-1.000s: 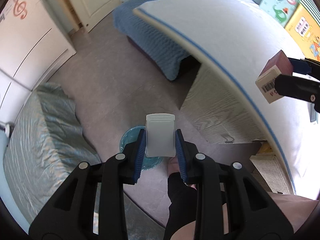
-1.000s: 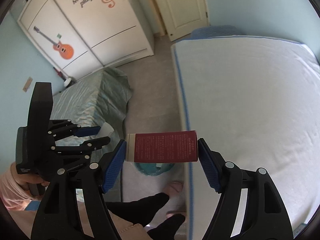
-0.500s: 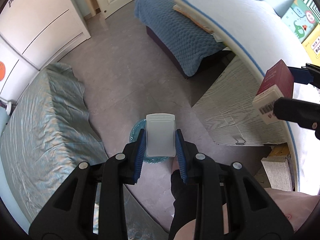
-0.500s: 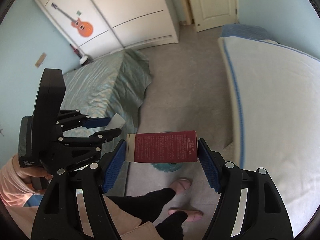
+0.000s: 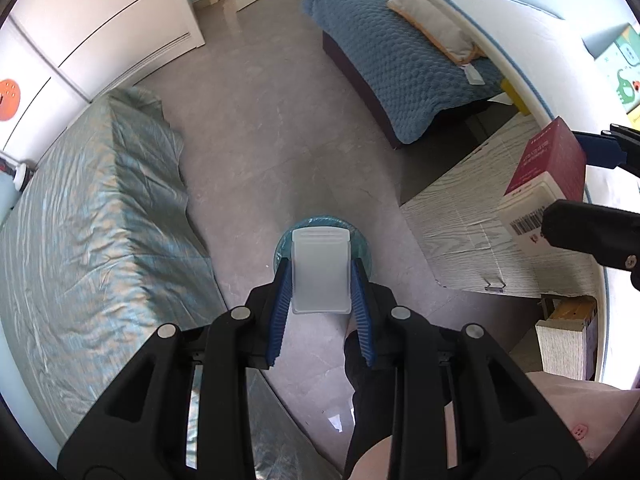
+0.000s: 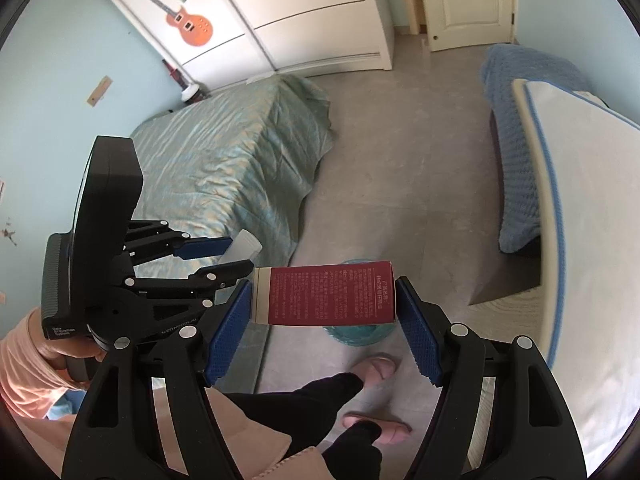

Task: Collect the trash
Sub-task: 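Carry the white box and red box to the wastebasket and release them inside, then move both open tools back over the bed toward the marker and black box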

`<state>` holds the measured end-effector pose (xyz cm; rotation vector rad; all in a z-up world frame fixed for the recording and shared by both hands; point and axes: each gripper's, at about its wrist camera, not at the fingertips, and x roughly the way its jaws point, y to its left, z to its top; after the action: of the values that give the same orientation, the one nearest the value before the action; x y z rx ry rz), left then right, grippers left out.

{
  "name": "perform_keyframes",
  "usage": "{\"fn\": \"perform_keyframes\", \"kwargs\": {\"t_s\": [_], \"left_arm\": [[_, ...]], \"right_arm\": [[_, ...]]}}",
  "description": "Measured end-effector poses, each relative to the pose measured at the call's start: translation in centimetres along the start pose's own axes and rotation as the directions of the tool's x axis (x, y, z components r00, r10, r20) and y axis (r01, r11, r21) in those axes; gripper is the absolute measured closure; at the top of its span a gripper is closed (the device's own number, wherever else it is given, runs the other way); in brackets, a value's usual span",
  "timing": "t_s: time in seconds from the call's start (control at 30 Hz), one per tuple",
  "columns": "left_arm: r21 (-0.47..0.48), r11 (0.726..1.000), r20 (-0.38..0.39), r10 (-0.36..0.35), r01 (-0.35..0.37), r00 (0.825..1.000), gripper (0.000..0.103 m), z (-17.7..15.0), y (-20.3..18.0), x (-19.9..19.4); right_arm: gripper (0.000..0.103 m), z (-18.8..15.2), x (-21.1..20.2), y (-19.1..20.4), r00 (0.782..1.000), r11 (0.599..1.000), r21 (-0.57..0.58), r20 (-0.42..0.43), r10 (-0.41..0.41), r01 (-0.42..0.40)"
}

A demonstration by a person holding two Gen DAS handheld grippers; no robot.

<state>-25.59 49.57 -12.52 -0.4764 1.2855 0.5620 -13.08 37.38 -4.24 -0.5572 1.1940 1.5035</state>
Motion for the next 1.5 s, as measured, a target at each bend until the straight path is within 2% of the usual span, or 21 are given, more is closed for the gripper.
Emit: {"fn": "perform_keyframes", "kwargs": {"t_s": [0.53,0.57,0.6,0.63,0.67,0.7,0.83,1.5], "left_arm": [[-0.033,0.999,-0.023,-0.01,0.009,1.0,0.076,0.2,1.7,1.1],[-0.032,0.999,-0.024,-0.013,0.012,1.0,0.075,0.2,1.7,1.2],[-0.03,0.999,-0.018,-0.015,0.014,1.0,0.072,0.2,1.6,1.1],[-0.027,1.0,-0.018,0.001,-0.002,1.0,0.048,0.2,1.7,1.2],[-0.029,0.999,-0.015,0.027,-0.028,1.0,0.035,0.2,1.8,1.2],[-0.028,0.999,-0.01,0.035,-0.035,0.999,0.025,0.4,1.8,1.3],[-0.04,0.999,-0.022,0.029,-0.03,0.999,0.025,0.3,2.0,1.7],[-0.034,0.999,-0.022,0.012,-0.012,1.0,0.021,0.2,1.1,1.3]], "right_arm": [[0.031,1.8,2.3,1.0,0.998,0.999,-0.037,-0.053,0.021,-0.023],[0.029,1.8,2.3,0.9,0.999,0.999,-0.033,-0.05,0.018,-0.019],[0.027,1.8,2.3,0.9,0.999,1.0,-0.027,-0.047,0.013,-0.014],[0.023,1.9,2.1,0.7,0.999,1.0,-0.017,-0.04,0.011,-0.012],[0.017,2.0,2.0,0.5,0.999,1.0,-0.005,-0.031,0.01,-0.01],[0.016,2.1,2.0,0.4,1.0,1.0,0.003,-0.028,0.012,-0.012],[0.016,2.3,1.8,-0.4,0.999,0.999,0.028,-0.027,0.033,-0.032],[0.015,1.4,-0.1,-2.3,1.0,0.995,0.1,0.013,0.002,-0.004]]}}
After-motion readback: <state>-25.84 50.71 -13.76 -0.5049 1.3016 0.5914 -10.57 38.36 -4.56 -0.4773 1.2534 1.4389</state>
